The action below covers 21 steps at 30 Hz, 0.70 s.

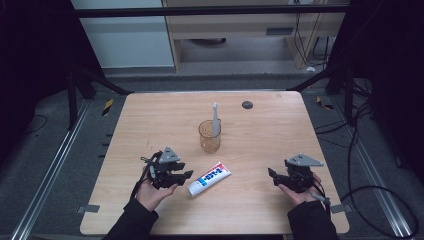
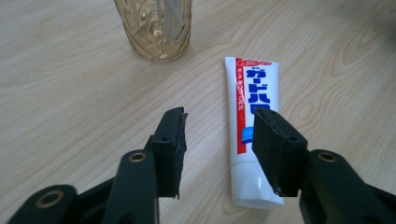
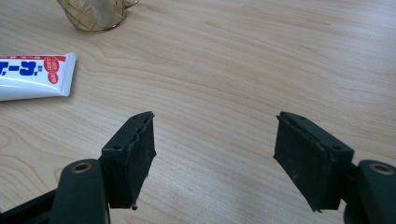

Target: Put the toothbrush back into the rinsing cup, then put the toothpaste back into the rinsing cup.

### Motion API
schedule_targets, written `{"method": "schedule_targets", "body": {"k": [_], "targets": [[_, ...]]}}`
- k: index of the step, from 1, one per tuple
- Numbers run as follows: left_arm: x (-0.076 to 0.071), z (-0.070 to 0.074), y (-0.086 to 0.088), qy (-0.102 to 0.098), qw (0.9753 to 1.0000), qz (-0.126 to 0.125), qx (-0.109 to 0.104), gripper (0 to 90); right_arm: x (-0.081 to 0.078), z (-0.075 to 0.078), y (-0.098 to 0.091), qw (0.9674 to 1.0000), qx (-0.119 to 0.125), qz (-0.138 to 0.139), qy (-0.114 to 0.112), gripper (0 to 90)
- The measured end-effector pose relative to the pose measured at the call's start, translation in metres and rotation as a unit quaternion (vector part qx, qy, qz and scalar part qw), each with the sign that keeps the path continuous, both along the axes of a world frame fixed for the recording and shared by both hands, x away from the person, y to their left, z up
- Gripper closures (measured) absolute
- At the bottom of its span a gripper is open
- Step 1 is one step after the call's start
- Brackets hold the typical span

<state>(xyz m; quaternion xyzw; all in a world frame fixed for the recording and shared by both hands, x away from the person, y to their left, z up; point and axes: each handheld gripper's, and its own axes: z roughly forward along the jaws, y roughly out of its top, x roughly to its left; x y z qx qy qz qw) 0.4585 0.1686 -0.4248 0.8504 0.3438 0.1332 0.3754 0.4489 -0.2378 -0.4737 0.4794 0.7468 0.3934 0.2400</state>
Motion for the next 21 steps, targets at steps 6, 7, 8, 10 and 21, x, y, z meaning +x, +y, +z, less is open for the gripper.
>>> {"method": "schedule_targets", "body": {"k": [6, 7, 8, 10, 21], "targets": [[-0.001, 0.006, -0.010, -0.002, 0.9998, -0.016, 0.015, 45.6, 0.001, 0.001, -0.001, 1.0000, -0.001, 0.000, 0.001, 28.6], [-0.001, 0.007, -0.012, -0.001, 0.9997, -0.017, 0.017, 44.3, 0.001, 0.001, -0.002, 1.0000, -0.001, -0.001, 0.002, 28.6], [-0.001, 0.007, -0.013, -0.003, 0.9997, -0.019, 0.018, 43.5, 0.001, 0.002, -0.002, 1.0000, -0.001, -0.001, 0.002, 28.6], [-0.001, 0.009, -0.014, -0.004, 0.9996, -0.021, 0.018, 42.1, 0.001, 0.002, -0.002, 1.0000, 0.001, -0.003, 0.004, 28.6], [0.009, 0.016, -0.024, -0.002, 0.9990, -0.026, 0.036, 42.4, 0.002, 0.000, -0.002, 0.9999, -0.010, -0.001, 0.008, 28.7]]}}
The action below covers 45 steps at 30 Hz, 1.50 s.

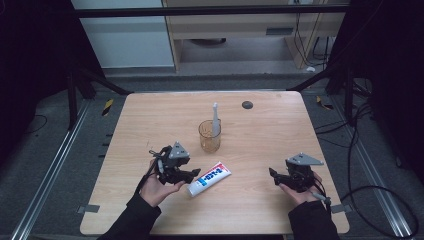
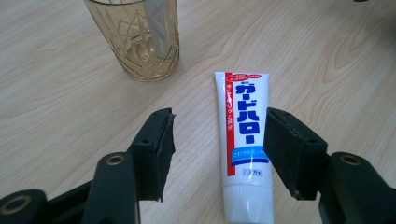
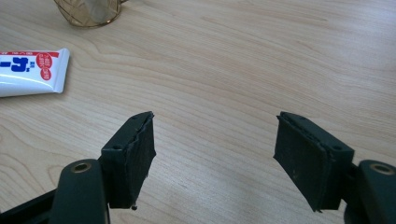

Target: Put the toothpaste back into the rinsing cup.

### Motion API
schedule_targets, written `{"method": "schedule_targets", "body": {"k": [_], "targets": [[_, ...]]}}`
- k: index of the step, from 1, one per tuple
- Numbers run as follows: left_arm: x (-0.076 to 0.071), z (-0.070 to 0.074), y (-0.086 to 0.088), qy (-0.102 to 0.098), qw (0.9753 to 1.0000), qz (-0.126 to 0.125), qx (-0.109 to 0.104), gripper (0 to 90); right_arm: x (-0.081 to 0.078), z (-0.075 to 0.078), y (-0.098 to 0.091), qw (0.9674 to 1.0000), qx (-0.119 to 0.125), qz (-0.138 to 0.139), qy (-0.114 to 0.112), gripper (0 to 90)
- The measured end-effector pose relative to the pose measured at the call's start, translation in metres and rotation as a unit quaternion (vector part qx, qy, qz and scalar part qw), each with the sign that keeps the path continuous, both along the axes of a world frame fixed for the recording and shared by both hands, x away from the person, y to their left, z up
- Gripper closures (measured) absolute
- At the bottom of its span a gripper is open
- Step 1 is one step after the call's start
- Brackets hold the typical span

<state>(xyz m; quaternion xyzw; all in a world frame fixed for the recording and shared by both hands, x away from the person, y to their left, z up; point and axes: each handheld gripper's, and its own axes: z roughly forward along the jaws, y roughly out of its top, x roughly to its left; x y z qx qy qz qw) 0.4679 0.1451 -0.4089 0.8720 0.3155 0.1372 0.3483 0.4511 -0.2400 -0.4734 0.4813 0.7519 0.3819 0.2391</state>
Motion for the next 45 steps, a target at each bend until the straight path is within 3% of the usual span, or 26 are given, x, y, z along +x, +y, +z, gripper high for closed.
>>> {"method": "schedule_targets", "body": {"k": [20, 35, 45], "targets": [[0.014, -0.019, -0.033, 0.040, 0.9977, -0.028, 0.046, 43.5, 0.004, 0.000, 0.002, 0.9999, -0.007, 0.004, 0.007, 28.9], [0.021, -0.021, -0.052, 0.057, 0.9937, -0.052, 0.081, 43.8, 0.007, -0.001, 0.003, 0.9998, -0.013, 0.007, 0.009, 29.0], [0.024, -0.028, -0.058, 0.074, 0.9897, -0.064, 0.105, 44.1, 0.008, -0.001, 0.002, 0.9999, -0.013, 0.006, 0.009, 29.1]]}}
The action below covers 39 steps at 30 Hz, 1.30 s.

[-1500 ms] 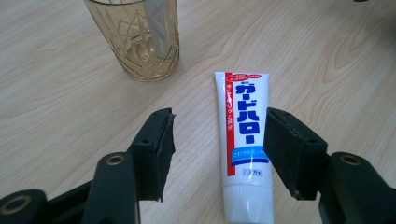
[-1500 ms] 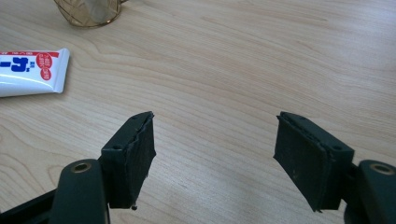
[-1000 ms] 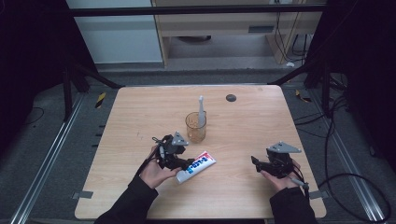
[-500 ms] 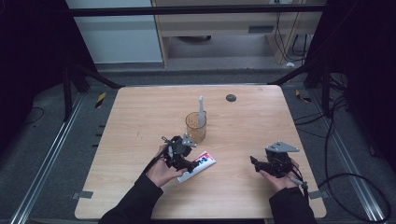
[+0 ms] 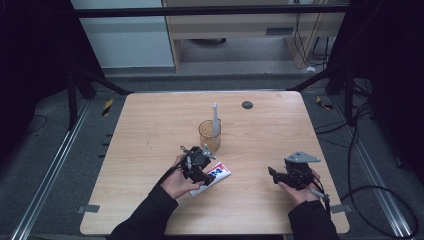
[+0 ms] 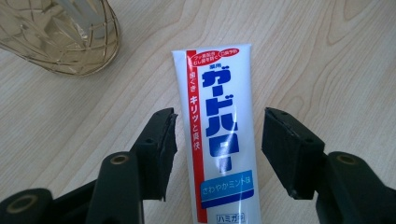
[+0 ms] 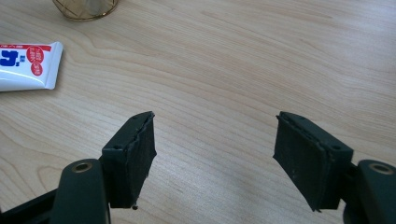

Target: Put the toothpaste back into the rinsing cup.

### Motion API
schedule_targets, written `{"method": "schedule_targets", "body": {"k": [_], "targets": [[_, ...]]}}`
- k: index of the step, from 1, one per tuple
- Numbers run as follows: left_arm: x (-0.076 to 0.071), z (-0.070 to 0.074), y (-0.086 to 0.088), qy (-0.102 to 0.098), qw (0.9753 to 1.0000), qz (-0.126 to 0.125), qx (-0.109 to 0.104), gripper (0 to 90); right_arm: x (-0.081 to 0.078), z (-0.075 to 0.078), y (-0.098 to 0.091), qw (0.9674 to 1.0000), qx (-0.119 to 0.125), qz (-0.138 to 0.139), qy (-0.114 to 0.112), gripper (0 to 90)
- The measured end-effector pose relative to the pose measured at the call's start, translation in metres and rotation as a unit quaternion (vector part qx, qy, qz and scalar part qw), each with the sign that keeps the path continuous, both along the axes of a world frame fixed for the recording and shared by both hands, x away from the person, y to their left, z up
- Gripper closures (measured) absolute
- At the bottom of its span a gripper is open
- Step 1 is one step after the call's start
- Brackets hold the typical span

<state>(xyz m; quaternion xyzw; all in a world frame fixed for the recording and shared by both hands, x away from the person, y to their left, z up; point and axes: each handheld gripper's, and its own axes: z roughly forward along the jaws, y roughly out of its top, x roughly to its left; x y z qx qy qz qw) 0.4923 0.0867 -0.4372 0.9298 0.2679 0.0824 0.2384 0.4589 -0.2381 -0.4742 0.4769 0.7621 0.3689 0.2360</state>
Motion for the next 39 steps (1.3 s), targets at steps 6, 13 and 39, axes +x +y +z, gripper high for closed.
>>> {"method": "schedule_targets", "body": {"k": [6, 13, 39], "targets": [[0.002, -0.004, -0.002, 0.010, 0.9999, 0.000, 0.013, 44.3, 0.000, 0.000, 0.001, 1.0000, 0.002, 0.000, 0.005, 29.2], [0.005, -0.011, -0.005, 0.019, 0.9996, 0.002, 0.021, 45.8, 0.001, -0.001, 0.001, 1.0000, -0.002, 0.000, 0.004, 29.2], [0.014, -0.027, -0.010, 0.058, 0.9980, 0.006, 0.024, 42.5, 0.002, -0.003, 0.003, 0.9999, -0.003, 0.002, 0.010, 29.7]]}}
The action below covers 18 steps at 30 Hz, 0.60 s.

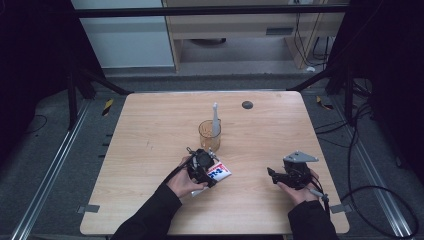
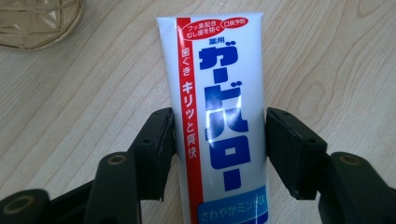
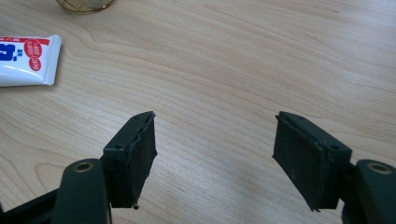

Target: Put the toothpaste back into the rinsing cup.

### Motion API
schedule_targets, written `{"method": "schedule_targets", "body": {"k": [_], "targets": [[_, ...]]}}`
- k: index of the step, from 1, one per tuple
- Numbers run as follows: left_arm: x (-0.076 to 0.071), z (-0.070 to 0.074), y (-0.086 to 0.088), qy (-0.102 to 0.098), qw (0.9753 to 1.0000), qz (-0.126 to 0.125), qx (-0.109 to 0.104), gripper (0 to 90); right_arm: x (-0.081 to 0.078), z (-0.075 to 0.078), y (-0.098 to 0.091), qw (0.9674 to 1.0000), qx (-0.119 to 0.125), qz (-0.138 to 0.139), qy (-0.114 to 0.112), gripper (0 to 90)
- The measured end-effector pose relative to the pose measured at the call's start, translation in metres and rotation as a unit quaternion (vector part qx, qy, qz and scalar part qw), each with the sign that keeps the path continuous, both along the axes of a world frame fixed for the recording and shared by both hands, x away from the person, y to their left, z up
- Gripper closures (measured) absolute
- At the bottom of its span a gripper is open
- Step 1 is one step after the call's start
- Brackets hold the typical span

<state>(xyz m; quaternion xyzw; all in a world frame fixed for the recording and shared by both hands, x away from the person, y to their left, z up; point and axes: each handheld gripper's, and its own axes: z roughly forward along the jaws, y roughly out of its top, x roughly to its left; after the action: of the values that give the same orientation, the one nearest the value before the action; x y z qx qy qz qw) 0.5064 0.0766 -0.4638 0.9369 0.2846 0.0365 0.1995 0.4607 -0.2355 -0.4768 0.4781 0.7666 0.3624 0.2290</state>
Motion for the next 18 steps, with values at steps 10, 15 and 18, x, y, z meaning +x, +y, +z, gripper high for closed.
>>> {"method": "schedule_targets", "body": {"k": [10, 15, 18], "targets": [[0.0015, -0.0060, -0.0037, 0.007, 0.9999, -0.001, 0.015, 42.4, 0.0002, 0.0001, -0.0002, 1.0000, -0.001, 0.000, -0.001, 29.7], [0.0013, -0.0056, -0.0036, 0.009, 0.9998, 0.002, 0.014, 45.1, 0.0003, -0.0001, -0.0003, 1.0000, -0.001, 0.000, 0.001, 29.7], [0.0017, -0.0044, -0.0024, 0.014, 0.9998, 0.007, 0.010, 50.3, 0.0002, 0.0001, 0.0000, 1.0000, 0.000, -0.001, 0.001, 29.7]]}}
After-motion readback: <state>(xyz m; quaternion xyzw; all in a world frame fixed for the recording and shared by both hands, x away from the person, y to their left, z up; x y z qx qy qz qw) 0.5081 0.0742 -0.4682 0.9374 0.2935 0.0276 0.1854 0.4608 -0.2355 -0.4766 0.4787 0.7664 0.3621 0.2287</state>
